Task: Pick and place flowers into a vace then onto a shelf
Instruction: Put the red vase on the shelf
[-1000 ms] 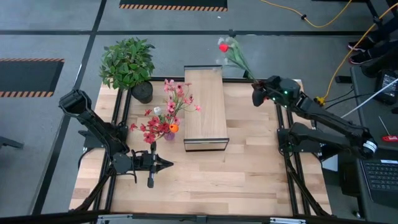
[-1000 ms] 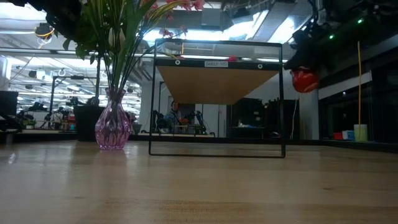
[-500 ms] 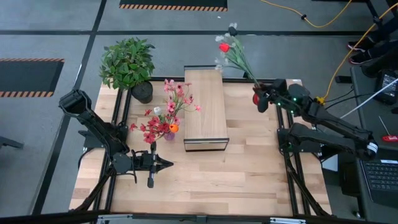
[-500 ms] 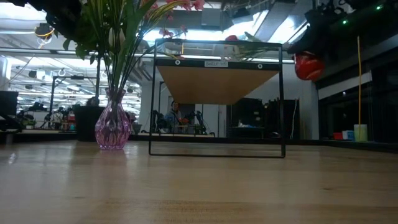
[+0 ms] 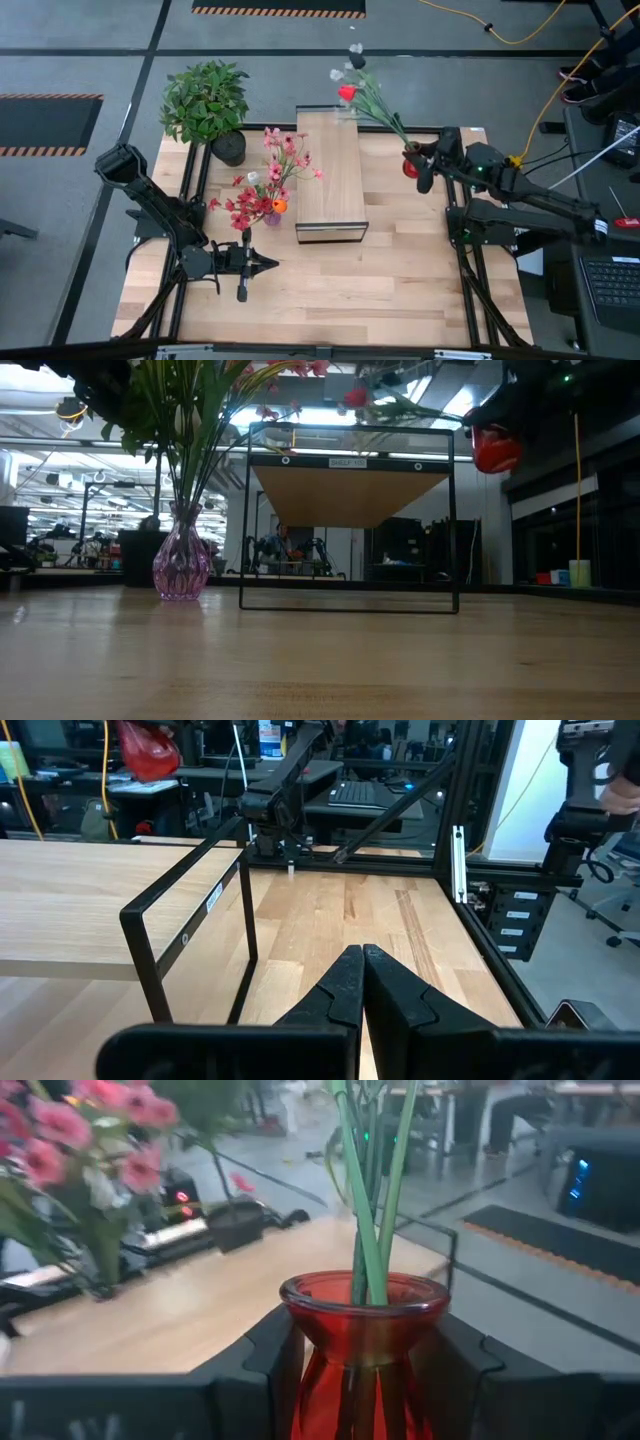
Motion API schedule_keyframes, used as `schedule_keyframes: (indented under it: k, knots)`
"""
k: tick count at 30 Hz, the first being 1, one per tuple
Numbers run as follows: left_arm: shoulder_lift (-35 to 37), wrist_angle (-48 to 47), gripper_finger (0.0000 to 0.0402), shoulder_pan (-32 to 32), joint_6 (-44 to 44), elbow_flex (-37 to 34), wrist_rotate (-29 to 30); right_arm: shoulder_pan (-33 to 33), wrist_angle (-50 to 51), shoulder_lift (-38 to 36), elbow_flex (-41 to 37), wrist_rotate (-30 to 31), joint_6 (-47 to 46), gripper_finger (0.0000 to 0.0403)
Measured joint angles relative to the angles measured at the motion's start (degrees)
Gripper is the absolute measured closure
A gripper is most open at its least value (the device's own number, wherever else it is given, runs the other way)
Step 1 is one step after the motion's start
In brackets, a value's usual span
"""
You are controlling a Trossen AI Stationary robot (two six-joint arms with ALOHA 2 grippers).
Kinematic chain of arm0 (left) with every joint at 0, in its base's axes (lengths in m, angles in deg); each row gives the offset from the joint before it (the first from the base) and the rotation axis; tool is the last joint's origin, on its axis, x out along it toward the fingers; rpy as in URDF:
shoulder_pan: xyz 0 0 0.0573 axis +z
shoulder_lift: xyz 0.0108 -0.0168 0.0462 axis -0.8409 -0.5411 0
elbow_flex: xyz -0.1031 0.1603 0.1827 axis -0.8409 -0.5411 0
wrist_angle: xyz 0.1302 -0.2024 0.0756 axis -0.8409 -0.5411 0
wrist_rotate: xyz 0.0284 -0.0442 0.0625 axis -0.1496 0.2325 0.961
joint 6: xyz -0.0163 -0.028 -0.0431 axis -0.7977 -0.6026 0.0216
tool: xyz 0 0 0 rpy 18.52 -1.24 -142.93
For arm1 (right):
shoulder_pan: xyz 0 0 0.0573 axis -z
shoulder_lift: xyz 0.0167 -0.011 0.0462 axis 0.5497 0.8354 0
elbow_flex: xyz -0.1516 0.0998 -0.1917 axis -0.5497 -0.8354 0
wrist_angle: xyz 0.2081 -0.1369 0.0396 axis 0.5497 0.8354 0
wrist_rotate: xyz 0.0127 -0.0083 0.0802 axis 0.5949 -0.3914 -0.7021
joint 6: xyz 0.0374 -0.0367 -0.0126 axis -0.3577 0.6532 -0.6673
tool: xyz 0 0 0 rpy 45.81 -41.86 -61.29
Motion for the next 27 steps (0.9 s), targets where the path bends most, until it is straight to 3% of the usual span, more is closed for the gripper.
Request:
schedule_keyframes:
  k: [27]
  knots:
    - [0.0,0.0,0.0396,0.0,0.0,0.0,0.0,-12.6,-20.2,3.2,-0.3,0.0,7.9,0.0257]
